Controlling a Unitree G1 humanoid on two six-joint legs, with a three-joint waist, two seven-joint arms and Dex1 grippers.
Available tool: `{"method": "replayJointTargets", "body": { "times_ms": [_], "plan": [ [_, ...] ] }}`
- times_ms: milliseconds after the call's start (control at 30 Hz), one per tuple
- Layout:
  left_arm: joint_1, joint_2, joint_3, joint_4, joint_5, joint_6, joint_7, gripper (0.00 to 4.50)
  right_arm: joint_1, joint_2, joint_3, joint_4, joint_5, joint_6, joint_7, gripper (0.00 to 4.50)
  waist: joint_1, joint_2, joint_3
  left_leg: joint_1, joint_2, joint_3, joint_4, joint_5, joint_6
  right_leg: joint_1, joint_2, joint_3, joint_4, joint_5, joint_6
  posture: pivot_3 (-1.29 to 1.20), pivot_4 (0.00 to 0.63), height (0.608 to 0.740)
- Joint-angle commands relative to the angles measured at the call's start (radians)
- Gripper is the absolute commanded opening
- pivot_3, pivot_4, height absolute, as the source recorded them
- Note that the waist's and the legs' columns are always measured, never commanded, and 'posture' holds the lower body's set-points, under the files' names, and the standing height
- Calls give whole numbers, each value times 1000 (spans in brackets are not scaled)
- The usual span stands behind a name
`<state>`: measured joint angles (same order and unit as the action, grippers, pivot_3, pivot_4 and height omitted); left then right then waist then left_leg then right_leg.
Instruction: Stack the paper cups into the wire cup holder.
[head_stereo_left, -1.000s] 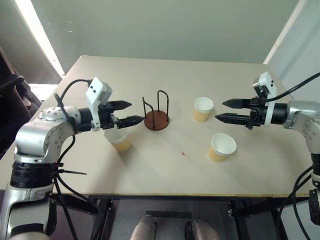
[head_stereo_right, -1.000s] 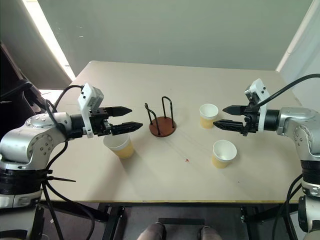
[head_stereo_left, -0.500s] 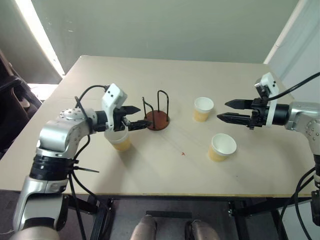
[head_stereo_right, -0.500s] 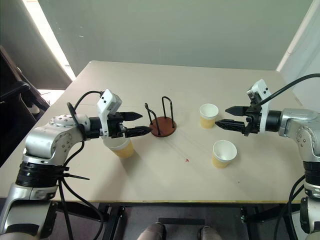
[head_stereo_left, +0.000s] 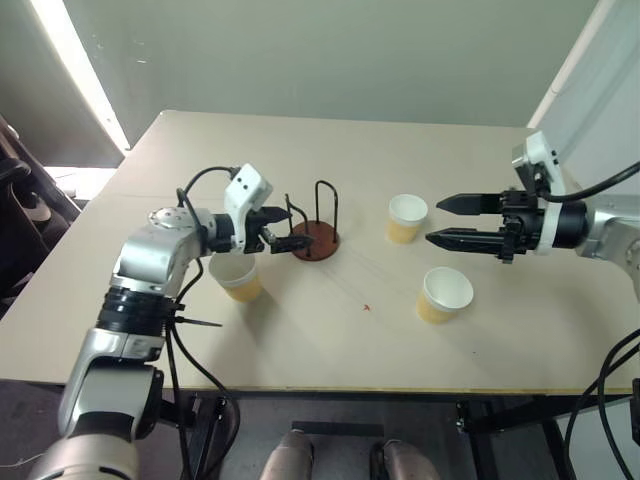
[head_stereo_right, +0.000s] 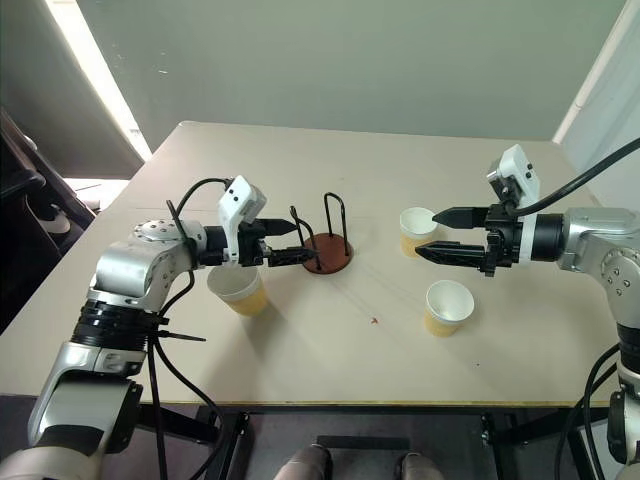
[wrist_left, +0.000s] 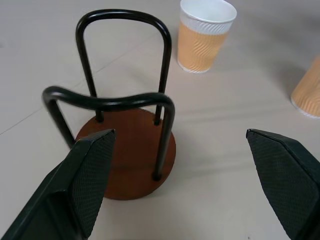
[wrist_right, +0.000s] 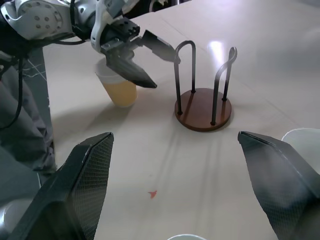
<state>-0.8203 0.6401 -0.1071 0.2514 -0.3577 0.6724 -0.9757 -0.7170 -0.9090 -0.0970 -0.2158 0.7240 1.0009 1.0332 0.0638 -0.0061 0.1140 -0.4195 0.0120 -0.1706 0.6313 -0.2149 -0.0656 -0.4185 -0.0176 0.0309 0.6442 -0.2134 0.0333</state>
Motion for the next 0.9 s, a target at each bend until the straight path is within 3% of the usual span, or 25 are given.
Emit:
{"method": "replayJointTargets", "body": {
  "times_ms": [33, 367, 500, 800, 833, 900],
  "plan": [
    [-37, -26, -16, 26, 26, -43, -21, 4500, -15, -24, -44, -24, 22, -1, -3, 4116, 0, 0, 0, 0, 0, 0, 0, 0, 0, 0, 0, 0, 0, 0, 0, 0, 150, 740],
    [-109, -112, -68, 181, 126, -169, -44, 4500, -9, -39, -66, -54, 66, 31, -22, 4116, 3, 0, 0, 0, 0, 1, 1, 0, 0, 0, 0, 1, -1, 1, 2, 0, 150, 740],
    [-125, -136, -60, 215, 145, -195, -46, 3576, -6, -43, -70, -56, 72, 34, -32, 4166, 3, 0, 0, 0, 0, 2, 1, 1, 1, 0, 0, 1, -1, 2, 3, 0, 150, 740],
    [-111, -136, -52, 193, 139, -218, -113, 257, 3, -46, -75, -65, 90, 35, -53, 4166, 4, 0, 0, -1, 0, 4, 2, 1, 1, 0, 0, 2, -2, 2, 4, 0, 150, 740],
    [-105, -130, -58, 171, 136, -214, -132, 31, 4, -48, -75, -64, 91, 35, -53, 4166, 4, 0, 0, -1, 0, 5, 2, 1, 2, 0, 0, 2, -2, 2, 5, 0, 150, 740],
    [-91, -114, -68, 125, 132, -207, -171, 31, 4, -52, -75, -66, 94, 36, -53, 4166, 3, 0, 0, 0, 0, 6, 2, 1, 2, 1, 0, 3, -2, 2, 5, 0, 150, 740]
  ]
}}
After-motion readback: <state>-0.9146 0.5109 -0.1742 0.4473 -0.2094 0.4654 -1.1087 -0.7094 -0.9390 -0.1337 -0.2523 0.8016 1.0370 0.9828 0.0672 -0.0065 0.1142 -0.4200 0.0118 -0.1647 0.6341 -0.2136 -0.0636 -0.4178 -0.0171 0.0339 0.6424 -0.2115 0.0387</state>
